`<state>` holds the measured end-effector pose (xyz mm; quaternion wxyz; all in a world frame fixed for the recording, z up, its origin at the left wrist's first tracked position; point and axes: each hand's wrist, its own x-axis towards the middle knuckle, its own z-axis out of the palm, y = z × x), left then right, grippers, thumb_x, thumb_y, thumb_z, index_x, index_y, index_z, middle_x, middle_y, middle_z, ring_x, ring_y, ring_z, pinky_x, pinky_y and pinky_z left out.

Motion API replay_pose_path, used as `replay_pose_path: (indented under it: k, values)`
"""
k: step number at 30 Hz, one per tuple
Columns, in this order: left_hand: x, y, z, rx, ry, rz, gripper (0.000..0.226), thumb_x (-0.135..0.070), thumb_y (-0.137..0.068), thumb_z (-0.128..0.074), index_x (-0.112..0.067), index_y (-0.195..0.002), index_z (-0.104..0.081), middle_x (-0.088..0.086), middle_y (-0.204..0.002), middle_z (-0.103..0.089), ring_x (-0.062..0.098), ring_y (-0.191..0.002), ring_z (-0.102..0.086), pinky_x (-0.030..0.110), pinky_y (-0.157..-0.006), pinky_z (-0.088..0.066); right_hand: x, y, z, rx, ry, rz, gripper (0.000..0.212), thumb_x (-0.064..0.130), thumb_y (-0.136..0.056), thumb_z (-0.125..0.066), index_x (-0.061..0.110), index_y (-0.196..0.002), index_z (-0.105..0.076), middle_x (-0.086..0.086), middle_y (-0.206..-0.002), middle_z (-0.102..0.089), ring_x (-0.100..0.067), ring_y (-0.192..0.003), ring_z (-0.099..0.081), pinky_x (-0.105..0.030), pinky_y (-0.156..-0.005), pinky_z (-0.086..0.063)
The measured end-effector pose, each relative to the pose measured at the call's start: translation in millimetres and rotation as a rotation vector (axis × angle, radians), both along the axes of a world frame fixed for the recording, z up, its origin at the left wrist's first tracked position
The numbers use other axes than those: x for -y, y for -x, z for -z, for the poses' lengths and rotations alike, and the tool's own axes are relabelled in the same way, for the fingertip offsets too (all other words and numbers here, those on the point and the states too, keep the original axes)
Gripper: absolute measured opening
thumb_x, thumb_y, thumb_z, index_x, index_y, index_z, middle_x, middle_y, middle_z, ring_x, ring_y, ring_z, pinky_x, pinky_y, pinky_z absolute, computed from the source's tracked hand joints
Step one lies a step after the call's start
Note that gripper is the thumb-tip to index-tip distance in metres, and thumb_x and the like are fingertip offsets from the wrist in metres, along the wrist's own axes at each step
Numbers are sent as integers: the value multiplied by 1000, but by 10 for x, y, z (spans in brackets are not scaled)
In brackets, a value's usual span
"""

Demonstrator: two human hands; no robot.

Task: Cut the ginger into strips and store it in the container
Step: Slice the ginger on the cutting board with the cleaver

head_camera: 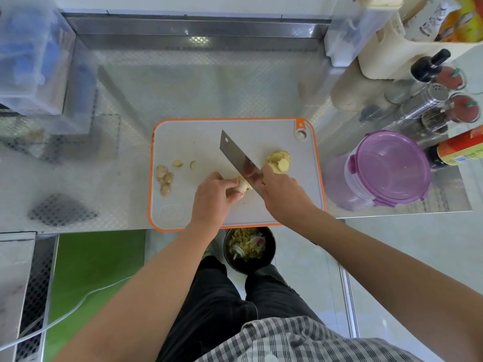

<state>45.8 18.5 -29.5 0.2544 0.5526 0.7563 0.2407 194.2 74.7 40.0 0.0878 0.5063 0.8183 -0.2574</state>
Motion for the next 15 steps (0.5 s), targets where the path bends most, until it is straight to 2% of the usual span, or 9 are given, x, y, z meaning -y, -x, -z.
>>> replay_pose_path:
  k: [5,8,12,15]
  values:
    - [-11,4,7,-1,7,-7,31,-25,-77,-79,-17,-106,-74,0,-79,-51,20,-72,-55,28,-66,-40,54,24,0,75,25,-1,17,1,-93,-38,15,-97,-29,0,-67,-33,-24,-69,-38,-33,-56,-29]
    - [0,2,16,22,-7,-8,31,-22,-76,-79,-19,-106,-74,1,-79,-53,21,-72,-56,32,-66,-46,93,-14,21,120,48,6,18,0,-92,-37,15,-99,-31,0,-68,-34,-23,-66,-38,-30,-53,-28]
    - [1,8,16,19,-24,0,32,-24,-76,-79,-18,-107,-74,2,-77,-52,21,-69,-55,32,-63,-46,38,-88,31,4,12,66,14,8,-96,-38,17,-94,-27,-5,-74,-44,-30,-66,-41,-34,-56,-30]
    - [-5,17,18,17,-29,-3,33,-24,-75,-80,-16,-106,-74,1,-76,-52,21,-68,-55,31,-63,-45,6,-58,-25,-19,8,20,14,9,-97,-39,16,-92,-28,-1,-66,-37,-26,-60,-36,-33,-51,-25]
